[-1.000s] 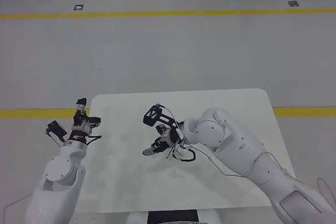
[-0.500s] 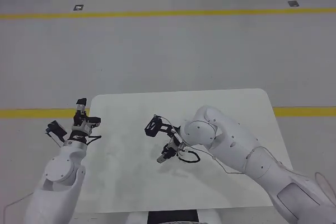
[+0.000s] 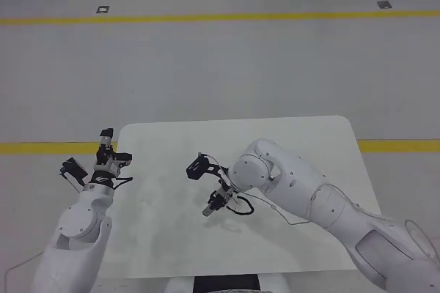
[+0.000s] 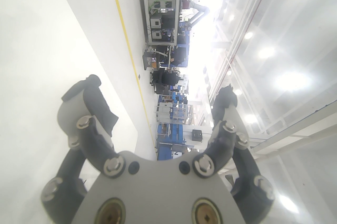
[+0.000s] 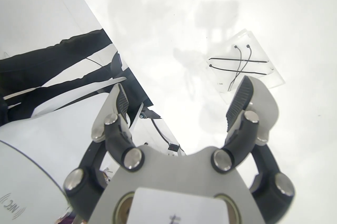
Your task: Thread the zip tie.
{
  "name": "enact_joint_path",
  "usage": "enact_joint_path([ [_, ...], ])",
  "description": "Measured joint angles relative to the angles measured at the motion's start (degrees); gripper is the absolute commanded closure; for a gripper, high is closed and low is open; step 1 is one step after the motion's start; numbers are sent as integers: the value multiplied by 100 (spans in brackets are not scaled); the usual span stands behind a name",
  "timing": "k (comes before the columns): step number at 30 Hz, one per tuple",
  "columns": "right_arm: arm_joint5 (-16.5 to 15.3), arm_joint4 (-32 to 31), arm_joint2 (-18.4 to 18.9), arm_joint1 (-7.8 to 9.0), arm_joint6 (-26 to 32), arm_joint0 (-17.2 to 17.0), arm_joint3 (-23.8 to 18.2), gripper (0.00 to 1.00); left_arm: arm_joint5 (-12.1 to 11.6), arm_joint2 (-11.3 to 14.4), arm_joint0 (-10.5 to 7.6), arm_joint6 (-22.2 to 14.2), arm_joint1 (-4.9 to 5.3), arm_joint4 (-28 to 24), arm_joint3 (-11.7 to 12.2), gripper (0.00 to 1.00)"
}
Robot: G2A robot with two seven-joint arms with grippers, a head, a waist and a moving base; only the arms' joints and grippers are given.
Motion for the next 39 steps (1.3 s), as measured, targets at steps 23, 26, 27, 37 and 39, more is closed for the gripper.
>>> enact_joint_path([
  [23, -6, -10, 6, 3, -1, -9, -4, 0, 0, 0, 0, 0, 0, 0, 0, 0],
  [26, 175, -231, -95, -16, -69, -57, 52, 0, 0, 0, 0, 0, 0, 0, 0, 0],
  [27, 276, -334, -147, -35, -61, -51, 67, 0, 0, 0, 0, 0, 0, 0, 0, 0],
  [37, 725, -911, -541, -241, -91, 99, 380, 0, 0, 0, 0, 0, 0, 0, 0, 0],
  [39, 724, -904, -537, -239, -91, 97, 376, 0, 0, 0, 0, 0, 0, 0, 0, 0],
])
